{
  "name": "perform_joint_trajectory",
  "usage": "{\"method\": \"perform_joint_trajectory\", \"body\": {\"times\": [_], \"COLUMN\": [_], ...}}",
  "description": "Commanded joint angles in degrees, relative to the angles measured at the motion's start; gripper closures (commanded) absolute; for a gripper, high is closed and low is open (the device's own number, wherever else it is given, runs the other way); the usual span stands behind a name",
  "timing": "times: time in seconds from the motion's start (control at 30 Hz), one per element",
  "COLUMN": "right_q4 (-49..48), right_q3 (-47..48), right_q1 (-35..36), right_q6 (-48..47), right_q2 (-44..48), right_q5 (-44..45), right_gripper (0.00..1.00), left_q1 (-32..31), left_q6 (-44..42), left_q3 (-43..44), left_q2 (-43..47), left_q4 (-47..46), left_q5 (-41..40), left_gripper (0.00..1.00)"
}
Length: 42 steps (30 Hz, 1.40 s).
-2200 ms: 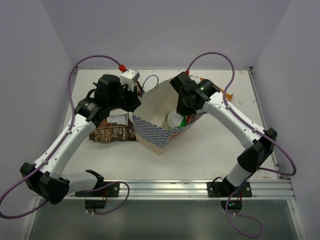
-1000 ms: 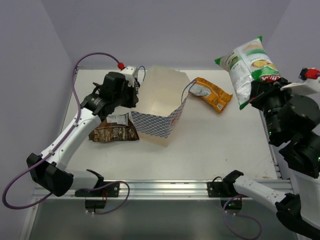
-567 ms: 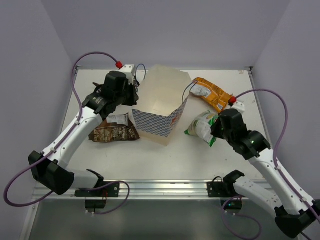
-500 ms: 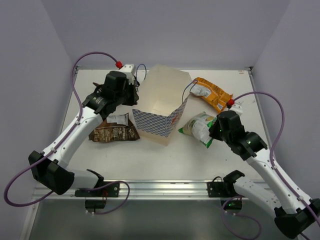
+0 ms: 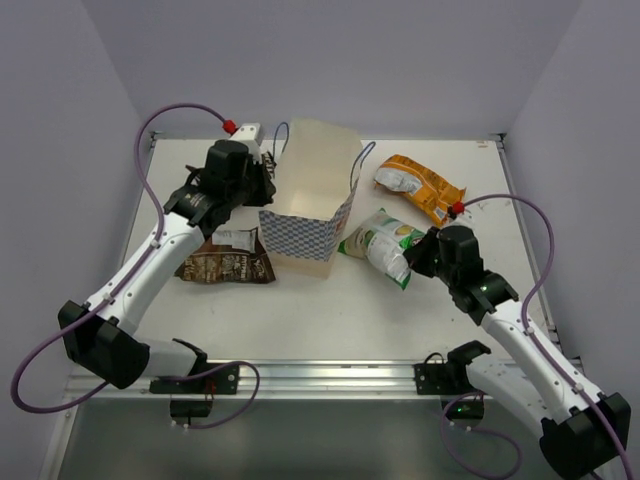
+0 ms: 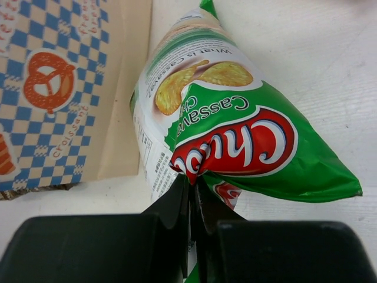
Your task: Take the snacks out of the paper bag
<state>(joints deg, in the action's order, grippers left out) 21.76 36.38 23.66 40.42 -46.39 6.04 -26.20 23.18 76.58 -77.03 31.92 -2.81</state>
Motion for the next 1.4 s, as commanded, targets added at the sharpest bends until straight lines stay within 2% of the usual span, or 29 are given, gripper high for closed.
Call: {"method": "perform_joint_trajectory", "body": {"times": [0.0, 0.1, 0.2, 0.23, 0.3, 0.33, 0.4, 0.43, 0.47, 0.67, 0.9, 1.13, 1.37], "right_q4": [6.24, 12.66, 17.07, 18.05, 20.33, 20.78, 22.35, 22.8, 23.15, 23.68, 20.87, 19.99, 19.2], "right_q3": [0.36, 0.18, -0.43, -0.43, -0.08, 0.53, 1.76, 3.16, 4.04, 10.02, 11.7, 11.35, 10.9], "right_q1": [-1.16, -1.25, -1.25, -1.16, -1.16, -1.25, -1.25, -1.25, -1.25, -1.25, -1.16, -1.25, -1.25], "right_q6": [4.46, 8.77, 11.16, 11.6, 11.78, 11.61, 10.82, 10.38, 9.77, 4.05, 0.45, -1.14, -2.19], "right_q2": [-0.81, 0.95, 3.14, 3.58, 4.64, 4.9, 5.34, 5.43, 5.52, 5.7, 6.31, 5.96, 6.14], "right_q5": [4.49, 7.84, 9.33, 9.86, 10.57, 10.65, 10.83, 10.92, 11.01, 10.48, 7.49, 5.3, 3.71], "right_gripper": [0.93, 0.85, 0.66, 0.5, 0.34, 0.22, 0.14, 0.06, 0.04, 0.01, 0.01, 0.01, 0.01], "left_q1": [0.18, 0.18, 0.18, 0.27, 0.27, 0.35, 0.71, 0.88, 1.14, 1.5, 2.81, 3.26, 3.34], "left_q6": [3.36, 4.15, 4.33, 4.24, 4.07, 3.98, 3.89, 3.8, 3.46, 2.57, 2.92, 10.03, 11.36], "left_q3": [-0.9, -1.61, -1.34, -1.25, -0.91, -0.55, 0.5, 1.9, 2.78, 7.27, 6.22, 7.44, 13.85], "left_q2": [-0.75, -0.84, -1.36, -1.45, -1.45, -1.54, -1.45, -1.45, -1.45, -2.33, -7.16, -13.57, -20.86], "left_q4": [-5.73, -7.4, -8.1, -8.28, -9.07, -9.16, -9.25, -9.42, -9.42, -9.94, -16.18, -21.2, -22.43], "left_q5": [2.46, 4.3, 4.74, 4.74, 4.92, 4.74, 4.74, 4.74, 4.57, 3.07, 6.76, 12.47, 8.18], "left_gripper": [1.0, 1.0, 1.0, 1.0, 1.0, 1.0, 1.0, 1.0, 1.0, 1.0, 1.0, 1.0, 1.0]}}
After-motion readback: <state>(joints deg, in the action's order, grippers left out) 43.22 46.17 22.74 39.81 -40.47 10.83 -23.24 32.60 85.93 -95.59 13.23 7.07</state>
